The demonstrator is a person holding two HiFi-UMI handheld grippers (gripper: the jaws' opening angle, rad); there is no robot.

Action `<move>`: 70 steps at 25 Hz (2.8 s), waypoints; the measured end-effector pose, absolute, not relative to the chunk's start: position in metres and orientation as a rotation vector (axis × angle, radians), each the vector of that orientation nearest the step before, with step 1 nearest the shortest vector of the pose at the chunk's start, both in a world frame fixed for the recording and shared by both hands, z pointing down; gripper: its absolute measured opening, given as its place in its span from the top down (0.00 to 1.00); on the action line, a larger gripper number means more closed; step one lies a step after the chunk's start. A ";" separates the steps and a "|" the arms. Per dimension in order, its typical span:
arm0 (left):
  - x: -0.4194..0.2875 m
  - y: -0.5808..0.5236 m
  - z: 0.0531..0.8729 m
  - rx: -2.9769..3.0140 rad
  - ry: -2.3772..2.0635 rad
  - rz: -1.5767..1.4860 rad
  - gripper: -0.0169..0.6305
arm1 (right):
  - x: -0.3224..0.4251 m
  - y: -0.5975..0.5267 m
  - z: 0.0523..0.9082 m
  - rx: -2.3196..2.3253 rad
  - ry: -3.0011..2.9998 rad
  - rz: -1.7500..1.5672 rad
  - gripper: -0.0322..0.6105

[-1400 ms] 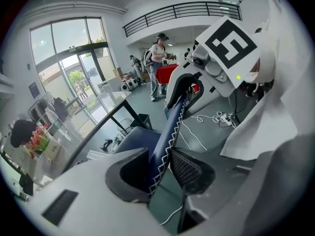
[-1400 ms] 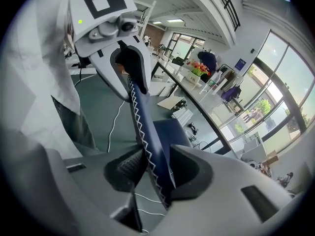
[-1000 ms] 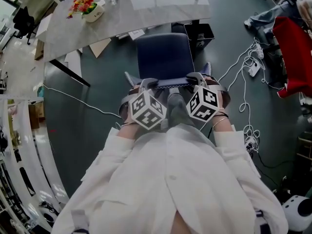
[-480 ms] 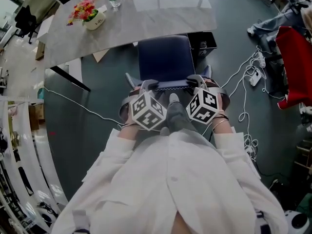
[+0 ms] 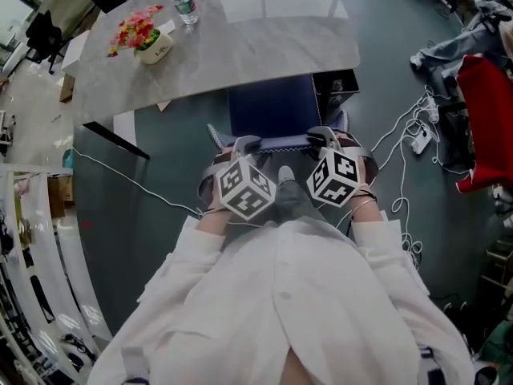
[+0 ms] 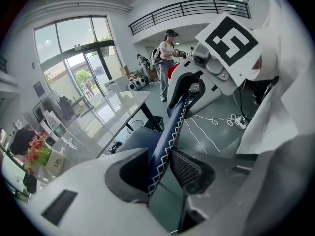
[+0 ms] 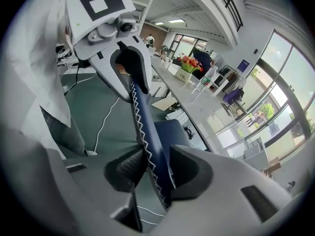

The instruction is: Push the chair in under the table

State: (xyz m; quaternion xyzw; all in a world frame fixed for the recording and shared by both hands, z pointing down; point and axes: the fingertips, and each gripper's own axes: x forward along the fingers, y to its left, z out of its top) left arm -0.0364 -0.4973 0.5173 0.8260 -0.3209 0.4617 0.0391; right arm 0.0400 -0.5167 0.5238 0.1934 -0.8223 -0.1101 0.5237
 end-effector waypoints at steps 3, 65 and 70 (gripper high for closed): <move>-0.036 -0.514 0.518 2.532 -0.994 1.413 0.76 | 0.041 -0.534 0.524 0.464 -1.967 -0.268 0.72; -0.031 -0.529 0.449 2.605 -1.139 1.159 0.73 | 0.051 -0.541 0.450 0.890 -2.110 -0.189 0.68; -0.032 -0.474 0.430 2.657 -1.109 1.064 0.74 | 0.044 -0.493 0.408 1.072 -2.227 -0.233 0.73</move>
